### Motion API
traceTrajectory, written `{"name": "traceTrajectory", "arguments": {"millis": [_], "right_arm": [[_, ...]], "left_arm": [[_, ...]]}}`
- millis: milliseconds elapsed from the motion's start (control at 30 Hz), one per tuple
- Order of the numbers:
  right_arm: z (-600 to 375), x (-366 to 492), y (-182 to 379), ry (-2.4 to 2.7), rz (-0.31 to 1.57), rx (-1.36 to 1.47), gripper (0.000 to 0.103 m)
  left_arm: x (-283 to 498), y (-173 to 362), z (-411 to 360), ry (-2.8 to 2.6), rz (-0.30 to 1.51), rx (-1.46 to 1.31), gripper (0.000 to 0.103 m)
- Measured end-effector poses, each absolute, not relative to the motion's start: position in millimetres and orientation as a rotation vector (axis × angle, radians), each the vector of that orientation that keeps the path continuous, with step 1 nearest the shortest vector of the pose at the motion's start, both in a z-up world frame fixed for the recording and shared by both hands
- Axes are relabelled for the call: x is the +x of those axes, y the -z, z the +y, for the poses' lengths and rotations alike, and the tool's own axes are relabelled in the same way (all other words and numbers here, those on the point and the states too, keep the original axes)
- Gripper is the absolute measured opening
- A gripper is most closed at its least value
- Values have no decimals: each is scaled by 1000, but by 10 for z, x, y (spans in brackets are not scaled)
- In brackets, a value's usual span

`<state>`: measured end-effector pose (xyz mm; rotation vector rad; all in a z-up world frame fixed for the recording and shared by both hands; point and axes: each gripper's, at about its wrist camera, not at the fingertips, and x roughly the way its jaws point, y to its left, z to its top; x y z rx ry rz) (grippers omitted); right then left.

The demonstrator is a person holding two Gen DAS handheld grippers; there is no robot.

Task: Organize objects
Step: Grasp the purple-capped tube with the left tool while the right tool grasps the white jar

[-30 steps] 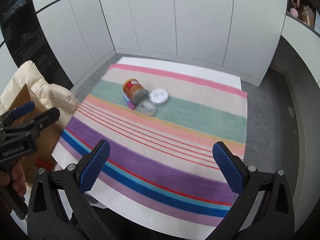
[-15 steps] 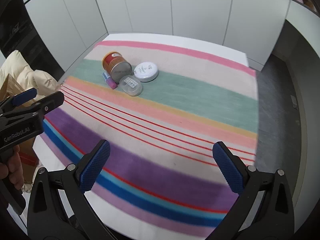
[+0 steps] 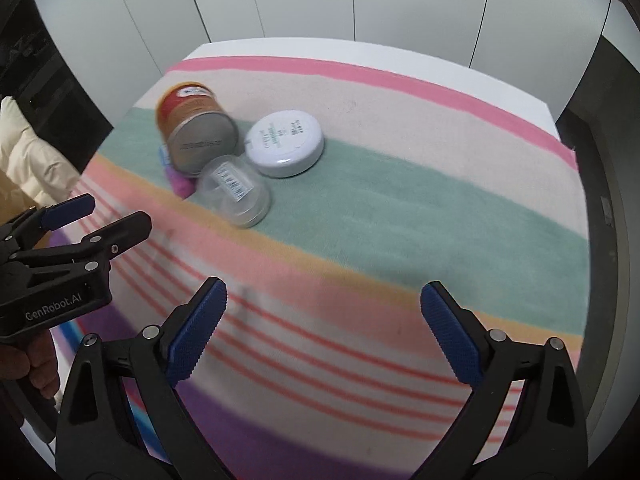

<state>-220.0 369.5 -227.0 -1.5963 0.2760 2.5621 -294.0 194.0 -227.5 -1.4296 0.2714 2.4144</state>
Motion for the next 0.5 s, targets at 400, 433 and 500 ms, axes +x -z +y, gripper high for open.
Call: {"name": "traceTrajectory", "arguments": {"millis": [400, 433, 500], "right_arm": [[3765, -2690, 2432, -2594, 96, -1566, 100], [3748, -2729, 2437, -2605, 93, -1560, 100], [3712, -2808, 2445, -2626, 80, -1547, 100]], "left_arm": [[-3229, 2412, 2157, -2379, 317, -1292, 55], [-3238, 2396, 2143, -2376, 315, -1288, 50], [-3251, 2370, 2090, -2372, 304, -1283, 33]]}}
